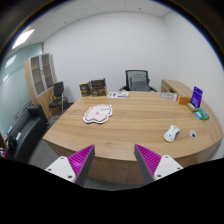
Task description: Arrange mouse
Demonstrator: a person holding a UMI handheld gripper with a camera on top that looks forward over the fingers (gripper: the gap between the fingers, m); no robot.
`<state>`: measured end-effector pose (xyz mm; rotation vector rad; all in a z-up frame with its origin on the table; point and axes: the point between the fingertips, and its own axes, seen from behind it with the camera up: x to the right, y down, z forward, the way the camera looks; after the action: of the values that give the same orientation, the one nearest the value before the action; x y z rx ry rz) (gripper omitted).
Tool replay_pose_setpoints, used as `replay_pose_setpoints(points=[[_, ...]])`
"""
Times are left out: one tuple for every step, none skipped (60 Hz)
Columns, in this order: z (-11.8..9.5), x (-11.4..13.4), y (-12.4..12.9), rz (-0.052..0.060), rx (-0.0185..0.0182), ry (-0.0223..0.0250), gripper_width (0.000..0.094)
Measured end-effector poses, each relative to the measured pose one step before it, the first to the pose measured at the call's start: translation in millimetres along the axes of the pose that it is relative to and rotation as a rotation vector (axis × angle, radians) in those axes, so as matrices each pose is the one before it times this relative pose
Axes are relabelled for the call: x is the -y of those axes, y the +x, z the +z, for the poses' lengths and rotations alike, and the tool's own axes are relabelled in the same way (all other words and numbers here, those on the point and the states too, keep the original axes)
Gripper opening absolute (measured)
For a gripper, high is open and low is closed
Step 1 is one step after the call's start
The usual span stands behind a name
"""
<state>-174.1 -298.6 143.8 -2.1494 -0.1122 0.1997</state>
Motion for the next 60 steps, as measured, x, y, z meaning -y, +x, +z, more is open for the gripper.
replay_pose_setpoints(points=[[-0.67, -0.98, 2.43, 0.0023, -0.00776, -0.00198, 0.082], [-0.64, -1.18, 2.81, 0.0004, -0.00798, -0.00116, 0.0816], [-0.48, -1.45, 3.04, -0.0004, -0.0086, -0.00064, 0.0815], [-0.2, -1.43, 3.62, -0.0013, -0.00877, 0.00003, 0.0814], [0.43, -2.79, 4.14, -0.0017, -0.00891, 0.00018, 0.0819], [0.32, -2.07, 4.6, -0.0017, -0.00986, 0.00001, 0.0821], [0.49, -2.16, 4.81, -0.002, -0.0095, 0.0008, 0.0821], [0.75, -1.88, 5.16, -0.0013, -0.00971, 0.00097, 0.0821], [0.1, 0.57, 6.39, -0.0007, -0.00836, 0.00089, 0.0822], [1.95, -3.49, 4.62, 0.0002, -0.00835, 0.00251, 0.0822], [1.13, -2.24, 5.11, 0.0016, -0.00787, 0.00048, 0.0823], [1.66, -1.65, 5.07, 0.0026, -0.00711, -0.0002, 0.0823], [2.49, -1.67, 5.86, 0.0026, -0.00581, 0.00003, 0.0823], [2.97, -0.88, 5.5, 0.0031, -0.00508, 0.00033, 0.0822], [2.87, -1.03, 6.07, 0.0035, -0.00552, -0.00077, 0.0823], [3.43, -0.93, 6.68, 0.004, -0.0056, -0.00259, 0.0823], [3.4, -0.86, 6.0, 0.005, -0.00664, -0.00229, 0.0824], [4.06, -0.09, 6.43, 0.0047, -0.00419, -0.00072, 0.0823], [4.48, 0.19, 6.46, 0.0038, -0.00294, 0.00064, 0.0824], [4.4, 0.62, 6.13, 0.0031, -0.003, 0.00081, 0.0826], [4.83, 0.8, 6.99, 0.0014, -0.00261, 0.00127, 0.0825], [5.5, 1.34, 6.87, -0.0002, -0.00153, 0.00209, 0.0824], [5.45, 0.67, 6.59, -0.0013, -0.00233, 0.0019, 0.0826], [5.86, 0.9, 7.15, -0.002, -0.00304, 0.00198, 0.0826], [5.26, 0.59, 7.11, -0.001, -0.00472, 0.00208, 0.0826], [6.3, 0.74, 7.58, -0.0001, -0.00361, 0.00274, 0.0826], [6.27, 0.97, 7.47, 0.0009, -0.00249, 0.00273, 0.0824], [6.52, 1.24, 6.32, 0.0017, -0.00088, 0.00361, 0.0826], [6.82, 0.85, 6.34, 0.0025, 0.00027, 0.00387, 0.0825], [7.14, 0.95, 6.14, 0.0031, 0.00055, 0.00316, 0.0824], [6.88, 0.4, 6.31, 0.0037, 0.00038, 0.0007, 0.0823], [7.11, -0.6, 6.81, 0.0039, -0.00027, -0.00189, 0.0825], [6.65, -0.86, 6.58, 0.0036, -0.00077, -0.00481, 0.0824], [6.69, -0.22, 6.54, 0.0026, -0.00132, -0.00408, 0.0823], [6.51, 0.15, 6.51, 0.0017, -0.00138, -0.00212, 0.0825], [6.4, 0.68, 6.16, 0.001, -0.00073, 0.00002, 0.0824], [6.11, 0.7, 5.87, 0.0005, -0.00049, 0.00005, 0.0824], [6.19, 0.34, 5.7, -0.0002, 0.00018, -0.00081, 0.0823], [5.59, -0.16, 4.83, -0.0007, 0.00078, -0.00233, 0.0823], [6.07, -0.02, 5.4, -0.0011, 0.00156, -0.00295, 0.0823], [5.11, -1.06, 4.16, -0.0007, -0.00025, -0.0036, 0.0822], [4.93, -0.83, 4.13, -0.0021, 0.00241, -0.00425, 0.0822], [4.74, -1.29, 3.8, -0.0027, 0.00289, -0.00555, 0.0823], [4.52, -1.2, 3.24, -0.0035, 0.0025, -0.00615, 0.0823], [3.92, -1.35, 2.98, -0.0051, 0.0028, -0.00649, 0.0822], [3.84, -1.58, 2.62, -0.0068, 0.00446, -0.00648, 0.0823], [3.57, -1.49, 2.01, -0.0061, 0.00575, -0.00621, 0.0822], [3.34, -1.15, 1.25, -0.0045, 0.00564, -0.0054, 0.0823], [3.76, -0.91, 1.41, -0.0024, 0.00501, -0.00512, 0.0822], [3.56, -0.83, 1.18, -0.0004, 0.00483, -0.0058, 0.0823], [3.16, -0.29, 2.54, 0.0025, -0.00086, -0.00559, 0.083], [3.21, 1.24, 1.83, 0.0022, -0.00063, 0.00025, 0.0829], [3.5, 2.06, 0.95, 0.0019, 0.00232, 0.00293, 0.0823], [3.25, 1.76, 0.15, 0.0003, 0.00453, 0.00284, 0.0824], [3.14, 1.62, 0.0, 0.0011, 0.00535, 0.00139, 0.0825], [3.18, 1.4, -0.3, 0.0015, 0.00563, 0.00095, 0.0826], [3.12, 1.58, 0.11, 0.0004, 0.00509, -0.00024, 0.0824], [2.02, 1.19, 0.16, -0.0017, 0.00442, -0.00159, 0.0826], [2.77, 1.77, -0.61, -0.002, 0.0047, -0.0001, 0.0825], [2.88, 1.49, -0.93, -0.0027, 0.00492, -0.0001, 0.0825]])
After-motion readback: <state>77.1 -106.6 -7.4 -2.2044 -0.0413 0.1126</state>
